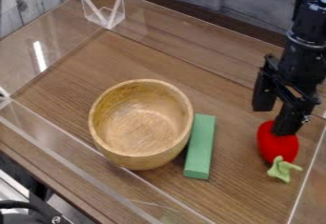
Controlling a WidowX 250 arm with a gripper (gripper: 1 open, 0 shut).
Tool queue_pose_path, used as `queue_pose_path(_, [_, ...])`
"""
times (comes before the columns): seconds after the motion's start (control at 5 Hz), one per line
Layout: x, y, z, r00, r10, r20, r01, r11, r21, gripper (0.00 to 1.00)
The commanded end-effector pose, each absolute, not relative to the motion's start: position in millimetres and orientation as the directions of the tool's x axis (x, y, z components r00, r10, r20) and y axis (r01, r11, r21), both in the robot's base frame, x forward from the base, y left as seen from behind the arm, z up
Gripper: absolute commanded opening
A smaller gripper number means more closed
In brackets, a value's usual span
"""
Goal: Move the red fruit to the left
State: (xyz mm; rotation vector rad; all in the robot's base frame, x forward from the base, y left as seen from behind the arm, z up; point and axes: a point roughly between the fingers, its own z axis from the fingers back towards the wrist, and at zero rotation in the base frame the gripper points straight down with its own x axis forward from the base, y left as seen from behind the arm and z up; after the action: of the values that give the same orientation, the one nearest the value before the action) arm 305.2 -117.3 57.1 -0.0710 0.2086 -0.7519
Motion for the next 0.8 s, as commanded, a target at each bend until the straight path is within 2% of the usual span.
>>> queue_pose_path(0.0, [308.0, -126.8, 68.9, 0.724, -0.68, -0.114, 0.67, 0.733, -0.116, 0.0])
queue_pose_path(0.2, [303.2, -134.7, 77.3, 0.74, -0.664, -0.102, 0.657, 0.747, -0.101, 0.0])
queue_pose_path(0.4, [298.4, -138.0, 110.7, 0.803, -0.592, -0.069, 0.589, 0.806, -0.063, 0.0])
queue_pose_path(0.6, [294.6, -125.4, 150.0, 0.882, -0.471, -0.024, 0.47, 0.882, -0.023, 0.0])
